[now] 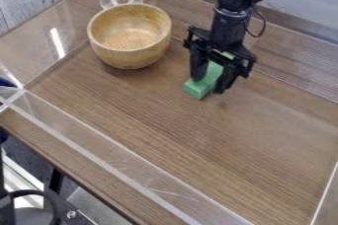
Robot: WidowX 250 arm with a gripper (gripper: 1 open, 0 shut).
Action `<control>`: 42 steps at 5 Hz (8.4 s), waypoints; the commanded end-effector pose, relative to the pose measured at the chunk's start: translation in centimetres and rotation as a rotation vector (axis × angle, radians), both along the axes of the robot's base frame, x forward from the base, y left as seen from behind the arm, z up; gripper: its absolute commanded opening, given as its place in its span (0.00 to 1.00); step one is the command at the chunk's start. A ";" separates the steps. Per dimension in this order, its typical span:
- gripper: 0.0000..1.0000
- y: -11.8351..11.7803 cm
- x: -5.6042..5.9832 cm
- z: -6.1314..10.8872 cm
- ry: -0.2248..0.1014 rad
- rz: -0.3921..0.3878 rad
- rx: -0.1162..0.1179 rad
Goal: Put the green block in the brown bowl
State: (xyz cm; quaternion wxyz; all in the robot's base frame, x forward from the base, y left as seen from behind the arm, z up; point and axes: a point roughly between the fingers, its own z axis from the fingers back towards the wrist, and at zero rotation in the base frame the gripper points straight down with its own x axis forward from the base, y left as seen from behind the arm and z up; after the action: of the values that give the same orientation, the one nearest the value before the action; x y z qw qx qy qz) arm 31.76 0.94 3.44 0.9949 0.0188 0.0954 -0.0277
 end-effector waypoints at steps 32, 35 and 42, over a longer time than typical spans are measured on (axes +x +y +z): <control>0.00 1.4 0.5 2.6 -0.110 -0.079 -0.122; 0.00 3.3 0.6 7.8 -0.205 -0.038 -0.111; 0.00 14.6 1.2 6.0 -0.202 0.171 -0.039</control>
State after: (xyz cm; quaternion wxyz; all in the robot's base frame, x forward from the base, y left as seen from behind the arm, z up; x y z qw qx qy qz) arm 32.24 14.62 7.38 0.9980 -0.0213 0.0278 0.0525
